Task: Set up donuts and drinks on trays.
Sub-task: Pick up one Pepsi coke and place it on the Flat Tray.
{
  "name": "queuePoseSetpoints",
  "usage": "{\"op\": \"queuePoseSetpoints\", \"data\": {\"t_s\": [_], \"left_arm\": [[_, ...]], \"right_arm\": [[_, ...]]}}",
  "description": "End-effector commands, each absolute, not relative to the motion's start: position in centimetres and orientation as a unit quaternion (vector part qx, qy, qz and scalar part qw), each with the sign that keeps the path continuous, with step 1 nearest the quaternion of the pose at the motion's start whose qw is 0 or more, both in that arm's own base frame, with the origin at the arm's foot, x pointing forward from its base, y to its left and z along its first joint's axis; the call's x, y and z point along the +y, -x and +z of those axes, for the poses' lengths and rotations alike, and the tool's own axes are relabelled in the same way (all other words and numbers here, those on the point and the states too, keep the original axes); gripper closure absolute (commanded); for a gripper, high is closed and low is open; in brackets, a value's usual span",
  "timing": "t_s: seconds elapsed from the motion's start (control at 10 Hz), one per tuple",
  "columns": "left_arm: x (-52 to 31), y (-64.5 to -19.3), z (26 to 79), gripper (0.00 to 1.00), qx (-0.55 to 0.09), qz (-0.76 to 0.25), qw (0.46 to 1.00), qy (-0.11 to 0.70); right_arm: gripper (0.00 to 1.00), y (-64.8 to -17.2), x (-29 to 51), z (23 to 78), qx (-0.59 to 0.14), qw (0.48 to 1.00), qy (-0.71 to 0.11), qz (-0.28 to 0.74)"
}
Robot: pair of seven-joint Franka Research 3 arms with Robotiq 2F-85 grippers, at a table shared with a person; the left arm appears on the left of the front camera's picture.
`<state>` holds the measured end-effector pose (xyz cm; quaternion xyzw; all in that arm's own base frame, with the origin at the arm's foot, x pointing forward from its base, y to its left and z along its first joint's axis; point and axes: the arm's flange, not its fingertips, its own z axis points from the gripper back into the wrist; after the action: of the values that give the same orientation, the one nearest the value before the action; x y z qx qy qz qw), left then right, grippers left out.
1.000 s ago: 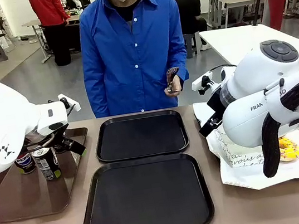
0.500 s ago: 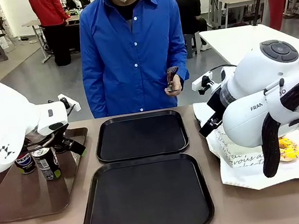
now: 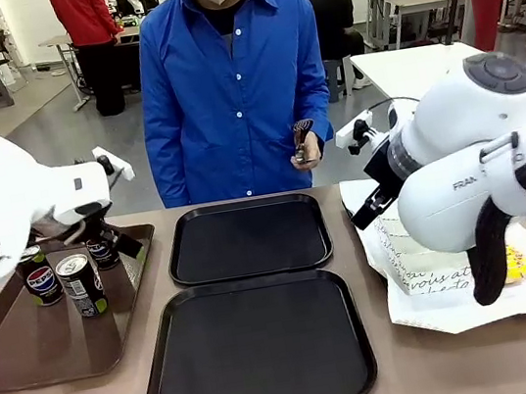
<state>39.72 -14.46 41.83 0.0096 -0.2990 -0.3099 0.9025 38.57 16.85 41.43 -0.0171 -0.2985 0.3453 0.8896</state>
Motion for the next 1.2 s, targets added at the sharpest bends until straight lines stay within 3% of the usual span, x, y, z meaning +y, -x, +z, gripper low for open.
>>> {"op": "queuePoseSetpoints", "data": {"t_s": [0.0,0.3,0.5,0.6,0.9,1.0,1.1], "left_arm": [[-11.6,-30.3,43.3,0.00,-0.252,-0.341,0.905,-0.013],[-10.7,-23.5,42.5,0.00,-0.196,-0.377,0.905,-0.019],[-10.4,-21.4,41.8,0.00,-0.206,-0.366,0.906,-0.055],[-14.6,-31.5,48.8,0.00,-0.187,-0.367,0.911,-0.024],[-14.5,-30.2,49.9,0.00,-0.184,-0.370,0.910,-0.032],[-12.0,-31.4,50.7,0.00,-0.223,-0.302,0.898,0.231],[-8.4,-31.8,51.1,0.00,-0.251,-0.201,0.852,0.413]], "right_arm": [[0.00,-27.2,12.9,40.6,-0.256,0.902,0.074,0.339],[0.00,-19.2,8.8,38.3,-0.185,0.915,0.102,0.345],[0.00,-17.0,7.7,37.2,-0.198,0.905,0.104,0.362],[0.00,-31.7,14.5,47.5,-0.177,0.919,0.098,0.339],[0.00,-30.2,14.6,48.7,-0.175,0.917,0.099,0.345],[0.00,-31.0,11.5,48.5,-0.169,0.937,-0.086,0.294],[0.00,-31.4,7.4,48.0,-0.166,0.939,-0.176,0.246]]}}
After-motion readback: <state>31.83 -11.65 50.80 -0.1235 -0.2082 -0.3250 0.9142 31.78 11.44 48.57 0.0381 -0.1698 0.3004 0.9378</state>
